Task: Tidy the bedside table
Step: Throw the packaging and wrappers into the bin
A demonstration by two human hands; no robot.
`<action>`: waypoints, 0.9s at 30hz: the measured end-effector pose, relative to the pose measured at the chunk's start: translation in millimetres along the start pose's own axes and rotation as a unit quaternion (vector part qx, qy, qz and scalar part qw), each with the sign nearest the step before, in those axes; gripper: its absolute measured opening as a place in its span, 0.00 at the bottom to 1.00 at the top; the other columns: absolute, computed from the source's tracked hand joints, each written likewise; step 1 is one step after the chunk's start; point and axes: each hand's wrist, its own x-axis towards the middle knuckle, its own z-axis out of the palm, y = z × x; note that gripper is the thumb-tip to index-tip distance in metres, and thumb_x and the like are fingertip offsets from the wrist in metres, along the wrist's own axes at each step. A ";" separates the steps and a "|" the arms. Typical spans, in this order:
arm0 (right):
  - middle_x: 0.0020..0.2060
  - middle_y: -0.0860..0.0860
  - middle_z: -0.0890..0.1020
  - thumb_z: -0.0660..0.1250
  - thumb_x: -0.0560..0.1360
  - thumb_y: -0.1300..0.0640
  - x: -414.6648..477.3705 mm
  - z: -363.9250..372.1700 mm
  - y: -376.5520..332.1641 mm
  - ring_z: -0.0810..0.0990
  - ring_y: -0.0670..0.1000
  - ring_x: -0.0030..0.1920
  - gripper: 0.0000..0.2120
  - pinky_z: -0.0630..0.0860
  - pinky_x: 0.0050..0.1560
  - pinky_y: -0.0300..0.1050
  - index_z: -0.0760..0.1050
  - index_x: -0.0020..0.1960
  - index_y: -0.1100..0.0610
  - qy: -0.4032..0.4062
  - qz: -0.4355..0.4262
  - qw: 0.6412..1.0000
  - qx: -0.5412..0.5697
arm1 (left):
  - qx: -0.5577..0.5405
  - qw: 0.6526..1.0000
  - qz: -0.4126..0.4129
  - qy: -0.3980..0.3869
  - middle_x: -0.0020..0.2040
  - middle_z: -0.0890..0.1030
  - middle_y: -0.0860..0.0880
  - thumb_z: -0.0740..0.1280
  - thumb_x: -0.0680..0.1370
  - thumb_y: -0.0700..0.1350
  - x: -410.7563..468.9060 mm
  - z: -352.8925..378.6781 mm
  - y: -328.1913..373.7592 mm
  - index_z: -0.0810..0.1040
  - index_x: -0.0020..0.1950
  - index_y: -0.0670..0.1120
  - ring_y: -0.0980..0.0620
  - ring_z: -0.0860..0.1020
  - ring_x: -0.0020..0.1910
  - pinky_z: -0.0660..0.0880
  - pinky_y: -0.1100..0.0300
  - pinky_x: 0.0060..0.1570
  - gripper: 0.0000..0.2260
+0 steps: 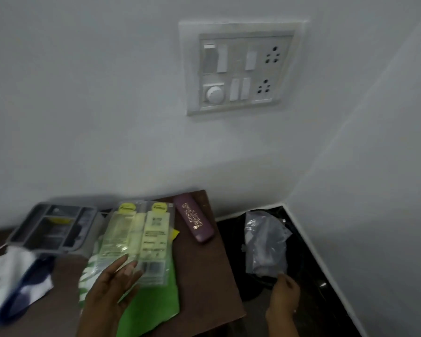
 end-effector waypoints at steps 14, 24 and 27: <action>0.42 0.53 0.80 0.69 0.73 0.59 -196.8 69.2 -3.0 0.77 0.50 0.42 0.11 0.73 0.45 0.44 0.78 0.54 0.62 -0.266 -0.274 0.914 -0.136 | 0.217 0.950 0.049 0.221 0.48 0.80 0.41 0.69 0.73 0.40 23.0 -59.5 -22.0 0.77 0.55 0.43 0.42 0.78 0.48 0.74 0.50 0.47 0.11; 0.35 0.49 0.81 0.69 0.73 0.55 -196.7 95.1 -18.3 0.79 0.52 0.38 0.06 0.74 0.38 0.44 0.77 0.38 0.52 -0.282 -0.277 0.898 -0.193 | 0.159 0.974 -0.012 0.159 0.35 0.77 0.45 0.70 0.72 0.38 45.8 -33.2 -2.6 0.77 0.39 0.44 0.44 0.75 0.42 0.68 0.58 0.43 0.04; 0.36 0.45 0.78 0.68 0.74 0.56 -199.2 88.7 -26.1 0.77 0.48 0.39 0.02 0.68 0.36 0.40 0.77 0.43 0.51 -0.282 -0.296 0.895 -0.178 | 0.179 0.974 0.023 0.137 0.37 0.79 0.44 0.72 0.70 0.40 44.4 -30.6 -3.6 0.77 0.34 0.49 0.42 0.78 0.43 0.73 0.56 0.46 0.07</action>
